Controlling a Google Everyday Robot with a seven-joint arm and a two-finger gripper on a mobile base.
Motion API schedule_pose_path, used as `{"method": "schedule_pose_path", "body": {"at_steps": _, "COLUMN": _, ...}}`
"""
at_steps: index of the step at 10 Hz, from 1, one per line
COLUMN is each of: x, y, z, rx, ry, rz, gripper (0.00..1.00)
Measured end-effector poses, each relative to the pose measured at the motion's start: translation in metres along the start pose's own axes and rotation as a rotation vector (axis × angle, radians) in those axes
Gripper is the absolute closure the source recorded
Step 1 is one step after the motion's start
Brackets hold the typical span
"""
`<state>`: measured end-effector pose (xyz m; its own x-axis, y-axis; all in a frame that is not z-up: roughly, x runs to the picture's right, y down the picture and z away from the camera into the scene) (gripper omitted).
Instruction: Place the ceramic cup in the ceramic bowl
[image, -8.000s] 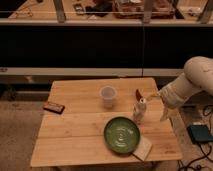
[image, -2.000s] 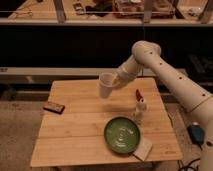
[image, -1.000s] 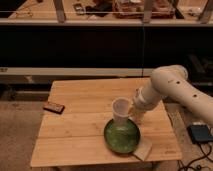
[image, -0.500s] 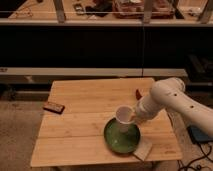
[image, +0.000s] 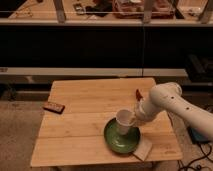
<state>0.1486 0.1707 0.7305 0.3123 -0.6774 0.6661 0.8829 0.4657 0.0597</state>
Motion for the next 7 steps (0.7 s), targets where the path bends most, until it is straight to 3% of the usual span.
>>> {"method": "schedule_pose_path", "body": {"at_steps": 3, "x": 0.000, "y": 0.012, "z": 0.011, "rx": -0.001, "ry": -0.022, "rz": -0.018, "gripper": 0.36}}
{"method": "schedule_pose_path", "body": {"at_steps": 5, "x": -0.001, "y": 0.021, "z": 0.013, "rx": -0.014, "ry": -0.024, "rz": -0.026, "gripper": 0.21}}
{"method": "schedule_pose_path", "body": {"at_steps": 7, "x": 0.000, "y": 0.019, "z": 0.015, "rx": -0.025, "ry": -0.024, "rz": -0.039, "gripper": 0.20}}
